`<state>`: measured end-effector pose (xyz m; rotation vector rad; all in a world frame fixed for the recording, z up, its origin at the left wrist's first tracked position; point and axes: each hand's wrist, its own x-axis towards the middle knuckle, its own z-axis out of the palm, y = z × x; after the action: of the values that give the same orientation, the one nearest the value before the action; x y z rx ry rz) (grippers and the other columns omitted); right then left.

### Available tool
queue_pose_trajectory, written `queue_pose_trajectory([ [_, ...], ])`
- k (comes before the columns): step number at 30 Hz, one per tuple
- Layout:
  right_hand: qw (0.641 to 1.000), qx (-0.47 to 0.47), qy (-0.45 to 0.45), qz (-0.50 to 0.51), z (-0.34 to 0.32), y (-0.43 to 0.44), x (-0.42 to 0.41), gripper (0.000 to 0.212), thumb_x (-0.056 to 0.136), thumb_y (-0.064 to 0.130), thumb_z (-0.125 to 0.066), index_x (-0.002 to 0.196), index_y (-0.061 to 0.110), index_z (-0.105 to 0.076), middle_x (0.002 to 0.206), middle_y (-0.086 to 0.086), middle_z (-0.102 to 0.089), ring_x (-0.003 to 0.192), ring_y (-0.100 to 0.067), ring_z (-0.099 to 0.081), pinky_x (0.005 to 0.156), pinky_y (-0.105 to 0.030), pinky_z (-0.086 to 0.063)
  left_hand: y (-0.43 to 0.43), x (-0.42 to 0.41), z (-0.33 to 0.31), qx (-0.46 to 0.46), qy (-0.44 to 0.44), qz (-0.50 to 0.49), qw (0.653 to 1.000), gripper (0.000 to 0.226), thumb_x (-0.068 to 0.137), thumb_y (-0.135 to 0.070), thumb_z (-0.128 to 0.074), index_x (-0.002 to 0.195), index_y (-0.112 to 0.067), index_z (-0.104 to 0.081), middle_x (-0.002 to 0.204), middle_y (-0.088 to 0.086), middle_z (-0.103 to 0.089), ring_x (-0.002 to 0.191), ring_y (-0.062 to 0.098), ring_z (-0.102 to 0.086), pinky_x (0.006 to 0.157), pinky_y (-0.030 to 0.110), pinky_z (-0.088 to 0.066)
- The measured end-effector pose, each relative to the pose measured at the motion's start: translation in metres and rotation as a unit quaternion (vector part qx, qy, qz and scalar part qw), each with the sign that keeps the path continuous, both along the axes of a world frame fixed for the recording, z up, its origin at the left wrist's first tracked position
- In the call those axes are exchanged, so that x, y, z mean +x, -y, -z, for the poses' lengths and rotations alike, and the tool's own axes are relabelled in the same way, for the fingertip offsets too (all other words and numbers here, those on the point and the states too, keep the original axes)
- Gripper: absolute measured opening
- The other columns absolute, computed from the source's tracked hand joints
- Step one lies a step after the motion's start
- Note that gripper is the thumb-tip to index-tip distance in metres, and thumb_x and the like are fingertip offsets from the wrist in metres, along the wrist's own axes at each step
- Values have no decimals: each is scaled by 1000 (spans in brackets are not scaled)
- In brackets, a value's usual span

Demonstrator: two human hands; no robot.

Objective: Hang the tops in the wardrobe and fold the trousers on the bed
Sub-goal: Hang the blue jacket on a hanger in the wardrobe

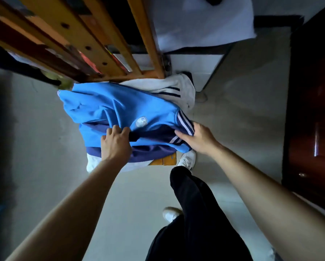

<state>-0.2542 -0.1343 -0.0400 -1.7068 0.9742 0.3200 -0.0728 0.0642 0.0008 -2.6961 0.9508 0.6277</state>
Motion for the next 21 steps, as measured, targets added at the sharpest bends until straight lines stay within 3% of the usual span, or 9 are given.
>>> queue_pose_trajectory([
  [4,997,-22,79,1,-90,-26,10,35,86,44,-73,69,15,-60,64,9,-62,68,-15,-60,67,-36,-50,-46,-10,-61,-75,7,-62,995,25,85,-13,-50,108,-14,-59,108,13,-54,104,36,-49,84,44,-39],
  [6,992,-64,104,-17,-139,-43,25,35,86,41,-74,78,8,-65,74,-4,-67,76,-24,-63,70,-40,-51,-74,-20,-98,-119,8,-102,988,30,90,-19,-50,119,-17,-57,117,12,-54,111,35,-48,86,44,-41],
  [9,984,-129,113,-39,-212,-76,52,37,84,43,-75,83,8,-62,84,-8,-65,82,-29,-58,68,-37,-42,-124,-37,-155,-167,14,-128,978,38,91,-21,-57,129,-17,-54,126,10,-52,117,32,-48,90,42,-43],
  [11,985,-79,151,-11,-259,-104,70,27,84,35,-76,79,10,-66,82,-9,-67,85,-32,-64,70,-42,-47,-157,-47,-193,-188,25,-133,973,40,91,-22,-59,130,-16,-53,128,9,-51,119,32,-47,92,41,-44],
  [14,975,48,217,25,-327,-153,93,10,85,22,-77,91,14,-74,95,-9,-74,94,-27,-70,76,-39,-55,-196,-54,-246,-199,27,-134,970,47,92,-32,-60,135,-18,-50,130,8,-49,123,30,-46,97,40,-43],
  [16,959,98,263,26,-367,-184,111,11,82,20,-82,89,15,-74,87,-5,-75,82,-19,-71,71,-35,-57,-214,-52,-277,-230,1,-155,961,56,88,-46,-64,136,-23,-48,129,8,-49,124,28,-45,99,40,-42],
  [18,941,155,300,17,-403,-215,126,13,79,18,-84,87,14,-75,76,4,-74,71,-9,-69,63,-23,-57,-227,-49,-302,-285,-13,-188,940,67,79,-61,-67,134,-27,-49,128,5,-51,122,25,-47,100,40,-43],
  [21,916,240,322,-6,-441,-257,142,13,82,15,-81,92,10,-74,81,2,-75,76,-10,-70,65,-21,-57,-246,-44,-330,-360,14,-243,901,80,70,-77,-62,133,-30,-47,125,2,-53,119,20,-50,98,39,-45],
])
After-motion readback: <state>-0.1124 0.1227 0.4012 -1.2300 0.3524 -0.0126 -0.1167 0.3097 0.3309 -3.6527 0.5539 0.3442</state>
